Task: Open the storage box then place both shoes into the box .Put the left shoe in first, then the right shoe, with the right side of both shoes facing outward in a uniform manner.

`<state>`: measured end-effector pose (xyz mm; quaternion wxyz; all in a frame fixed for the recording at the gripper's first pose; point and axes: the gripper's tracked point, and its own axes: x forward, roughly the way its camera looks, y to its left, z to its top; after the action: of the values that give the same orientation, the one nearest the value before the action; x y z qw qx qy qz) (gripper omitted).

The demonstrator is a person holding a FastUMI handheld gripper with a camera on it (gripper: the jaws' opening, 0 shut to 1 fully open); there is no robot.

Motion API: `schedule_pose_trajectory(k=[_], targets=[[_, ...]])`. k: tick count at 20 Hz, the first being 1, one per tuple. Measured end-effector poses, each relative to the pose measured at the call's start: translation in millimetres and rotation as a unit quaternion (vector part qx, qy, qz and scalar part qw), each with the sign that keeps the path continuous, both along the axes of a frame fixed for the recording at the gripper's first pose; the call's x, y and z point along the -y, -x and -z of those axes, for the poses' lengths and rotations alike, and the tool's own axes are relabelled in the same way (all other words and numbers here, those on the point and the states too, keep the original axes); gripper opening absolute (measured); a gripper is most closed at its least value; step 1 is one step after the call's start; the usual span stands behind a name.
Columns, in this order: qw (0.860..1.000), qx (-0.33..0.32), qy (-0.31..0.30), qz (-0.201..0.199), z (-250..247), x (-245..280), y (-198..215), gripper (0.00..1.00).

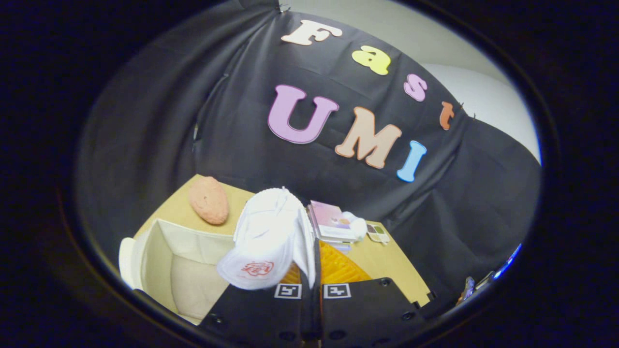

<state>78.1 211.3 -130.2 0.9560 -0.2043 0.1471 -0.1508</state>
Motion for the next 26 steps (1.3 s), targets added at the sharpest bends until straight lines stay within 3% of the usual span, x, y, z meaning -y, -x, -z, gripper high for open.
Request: schedule_pose_trajectory(k=[7,14,21,26], targets=[[0.993,-0.046,-0.093,-0.056,48.3,-90.3,-0.4,0.03],[0.987,-0.108,-0.108,-0.042,104.6,-120.9,-1.7,0.03],[0.983,-0.138,-0.115,-0.033,121.3,-125.2,-2.2,0.03],[0.972,-0.164,-0.168,-0.023,134.3,-120.9,-6.6,0.06]])
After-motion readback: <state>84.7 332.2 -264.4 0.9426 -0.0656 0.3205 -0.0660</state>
